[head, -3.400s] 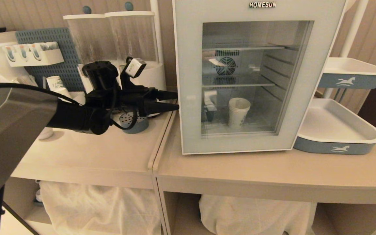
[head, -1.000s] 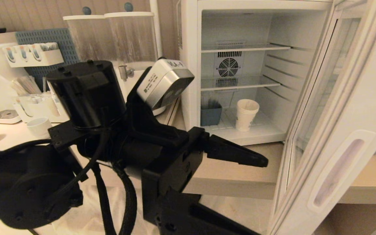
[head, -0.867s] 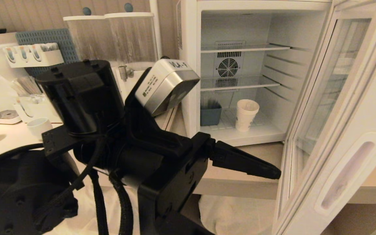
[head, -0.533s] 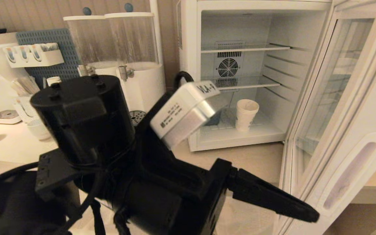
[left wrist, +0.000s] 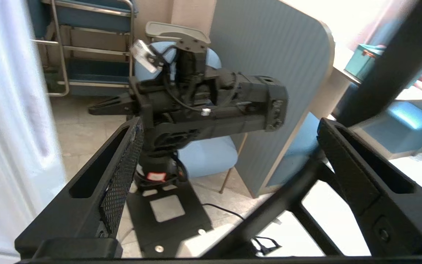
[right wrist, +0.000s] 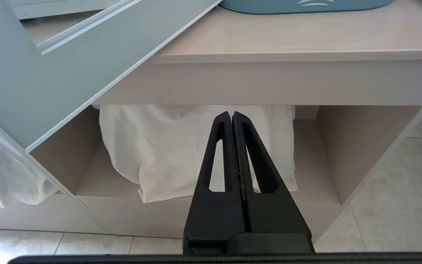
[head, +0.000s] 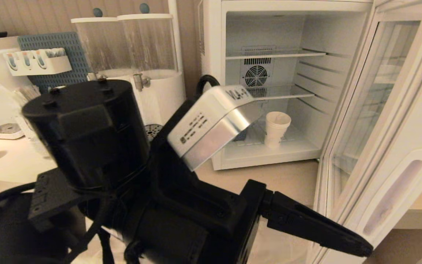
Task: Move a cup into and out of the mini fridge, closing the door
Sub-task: Open the freezer door
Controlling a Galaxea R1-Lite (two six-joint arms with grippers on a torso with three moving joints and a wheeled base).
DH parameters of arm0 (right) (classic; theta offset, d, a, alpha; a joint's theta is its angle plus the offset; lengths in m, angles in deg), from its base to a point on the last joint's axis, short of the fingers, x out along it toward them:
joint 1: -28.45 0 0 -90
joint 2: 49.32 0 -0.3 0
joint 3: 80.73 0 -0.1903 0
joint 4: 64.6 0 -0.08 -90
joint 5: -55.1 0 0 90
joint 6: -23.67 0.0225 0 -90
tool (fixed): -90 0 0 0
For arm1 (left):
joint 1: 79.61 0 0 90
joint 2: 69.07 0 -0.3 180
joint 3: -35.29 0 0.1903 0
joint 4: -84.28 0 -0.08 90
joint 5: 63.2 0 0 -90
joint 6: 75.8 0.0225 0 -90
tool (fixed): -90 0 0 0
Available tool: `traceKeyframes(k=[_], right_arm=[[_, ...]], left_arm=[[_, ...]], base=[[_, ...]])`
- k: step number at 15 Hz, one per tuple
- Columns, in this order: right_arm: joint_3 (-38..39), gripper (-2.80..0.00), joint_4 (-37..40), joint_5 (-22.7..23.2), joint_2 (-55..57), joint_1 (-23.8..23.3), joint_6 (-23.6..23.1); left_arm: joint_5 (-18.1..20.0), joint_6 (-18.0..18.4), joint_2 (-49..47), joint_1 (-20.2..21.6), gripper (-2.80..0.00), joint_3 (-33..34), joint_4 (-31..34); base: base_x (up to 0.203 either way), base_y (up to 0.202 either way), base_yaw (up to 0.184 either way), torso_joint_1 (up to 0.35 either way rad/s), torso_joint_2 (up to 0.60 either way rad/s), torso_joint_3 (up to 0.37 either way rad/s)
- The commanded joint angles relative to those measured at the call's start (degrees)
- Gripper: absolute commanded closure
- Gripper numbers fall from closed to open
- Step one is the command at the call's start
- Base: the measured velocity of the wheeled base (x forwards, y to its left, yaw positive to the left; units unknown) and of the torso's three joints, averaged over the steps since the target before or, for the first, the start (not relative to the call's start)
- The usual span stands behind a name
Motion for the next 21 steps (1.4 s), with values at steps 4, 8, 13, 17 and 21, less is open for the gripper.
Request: traceKeyframes(k=[4,8,13,17,21], right_arm=[[0.00,0.00,0.07,0.00,0.00,0.00,0.00],[0.00,0.00,0.07,0.00,0.00,0.00,0.00],[0.00,0.00,0.07,0.00,0.00,0.00,0.00],[0.00,0.00,-0.02,0.00,0.00,0.00,-0.09],[0.00,0.00,-0.02,0.00,0.00,0.00,-0.09]], left_arm=[[0.63,0.00,-7.59,-0.40,-2.80,-6.19,0.06],[0.41,-0.09,-11.48,-2.12,-2.80,-8.33,-0.38],[-0.91,2.69,-10.43,-1.28,-2.80,-5.56,-0.13],[-6.20,7.31,-7.36,4.58,-2.80,-2.11,0.78],[-6.33,7.47,-12.08,7.21,-2.80,-9.13,2.82]], base=[[0.000,0.000,0.000,0.000,0.00,0.000],[0.000,0.000,0.000,0.000,0.00,0.000],[0.000,0.000,0.000,0.000,0.00,0.000],[0.000,0.000,0.000,0.000,0.00,0.000],[0.000,0.000,0.000,0.000,0.00,0.000]])
